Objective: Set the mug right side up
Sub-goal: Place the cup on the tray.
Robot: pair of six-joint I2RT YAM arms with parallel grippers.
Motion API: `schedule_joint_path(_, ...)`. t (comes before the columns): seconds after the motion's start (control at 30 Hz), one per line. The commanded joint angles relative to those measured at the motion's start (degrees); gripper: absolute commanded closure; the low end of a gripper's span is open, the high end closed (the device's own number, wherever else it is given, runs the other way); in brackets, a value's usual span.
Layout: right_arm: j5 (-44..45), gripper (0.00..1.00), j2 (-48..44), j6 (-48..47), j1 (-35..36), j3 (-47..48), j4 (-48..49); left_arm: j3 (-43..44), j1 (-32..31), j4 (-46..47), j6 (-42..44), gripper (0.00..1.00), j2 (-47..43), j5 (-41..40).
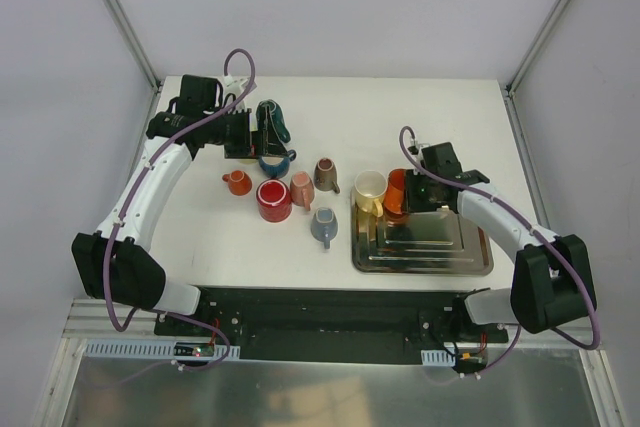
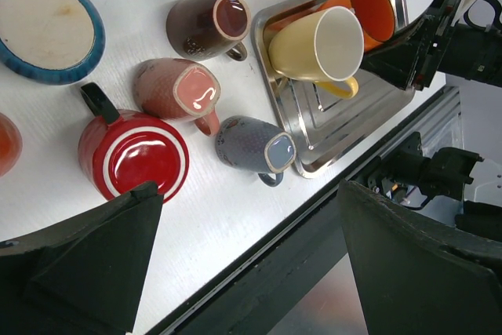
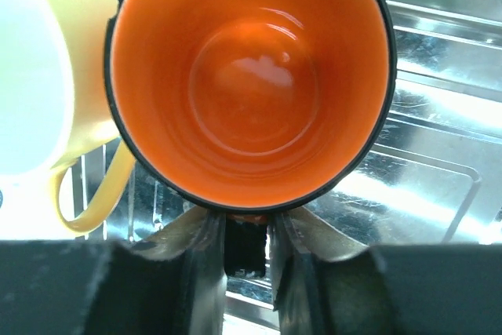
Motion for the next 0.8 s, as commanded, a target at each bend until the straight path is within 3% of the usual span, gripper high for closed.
schedule_joint_path(0.0,-3.8,0.63,-0.7,0.7,0.2,0.3,0.8,0.0,0.7,1.1,-0.7,0.03,-1.6,1.5)
schedule_joint_path(0.13,-3.6,0.53,-1.2,0.2,-0.1,1.1,-0.9,0.0,0.8,1.1,-0.7,0.03,-1.4,1.5)
schedule_joint_path(0.33,-3.8,0.48,-1.9,-0.5,-0.9,4.7,-5.5,-0.2,0.8,1.1,-0.5,0.03,-1.5,1.8)
schedule_joint_path(0.6,-4.7,0.37,-2.8,2.0,-6.6,10.0,-13.2,-0.1,0.8,1.1,-0.1,0.03,-1.6,2.2)
schedule_joint_path(0.77,-7.5,0.34,-3.0,6.6,-11.7,11.6,-11.9,2.0,0.8,0.9,3.1,0.03,-0.9,-0.4)
